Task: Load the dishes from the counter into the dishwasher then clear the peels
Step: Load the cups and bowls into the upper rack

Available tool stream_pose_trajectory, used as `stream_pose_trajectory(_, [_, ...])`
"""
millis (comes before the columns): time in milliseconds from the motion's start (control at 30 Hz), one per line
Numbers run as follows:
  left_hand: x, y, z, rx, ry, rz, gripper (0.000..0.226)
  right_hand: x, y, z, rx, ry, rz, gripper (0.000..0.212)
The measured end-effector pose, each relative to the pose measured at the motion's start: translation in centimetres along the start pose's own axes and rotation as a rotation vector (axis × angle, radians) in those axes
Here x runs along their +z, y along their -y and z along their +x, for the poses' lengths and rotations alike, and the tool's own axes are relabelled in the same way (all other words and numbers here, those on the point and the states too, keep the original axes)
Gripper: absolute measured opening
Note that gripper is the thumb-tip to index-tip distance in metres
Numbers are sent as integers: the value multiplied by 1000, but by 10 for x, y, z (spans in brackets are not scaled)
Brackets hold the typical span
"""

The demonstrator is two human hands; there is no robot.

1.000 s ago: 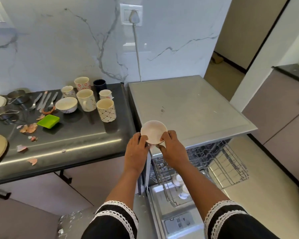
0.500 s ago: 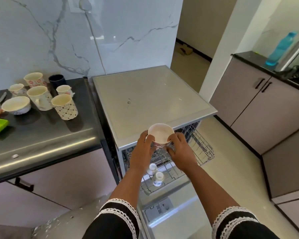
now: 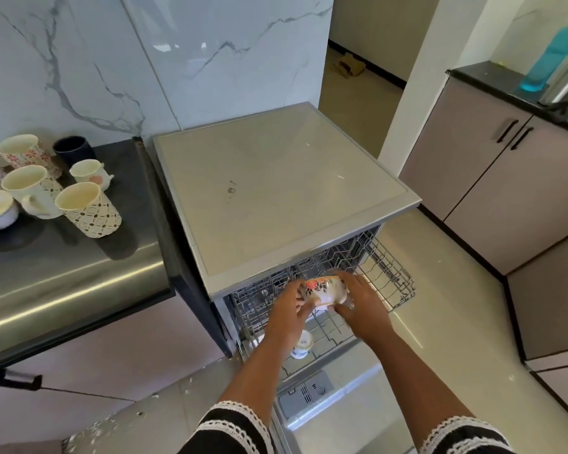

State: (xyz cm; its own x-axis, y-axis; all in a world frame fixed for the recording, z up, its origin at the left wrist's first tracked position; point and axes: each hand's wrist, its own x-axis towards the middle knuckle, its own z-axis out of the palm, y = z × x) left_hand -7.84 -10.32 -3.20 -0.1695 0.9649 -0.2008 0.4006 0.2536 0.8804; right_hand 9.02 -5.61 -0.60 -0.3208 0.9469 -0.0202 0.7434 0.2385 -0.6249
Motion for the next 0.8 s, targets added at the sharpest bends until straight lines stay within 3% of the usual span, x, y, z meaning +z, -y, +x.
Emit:
stream_pose_trajectory(167, [11, 13, 44, -102, 112, -23, 69, 12, -24, 25, 153, 98, 44, 69])
stream_pose_trajectory(333, [38, 40, 81, -189, 153, 201, 49, 42, -64, 50, 231, 245, 44, 63])
stream_pose_trajectory(800, [108, 93, 119, -543, 349, 166, 34, 109, -145, 74, 477, 550, -162, 63])
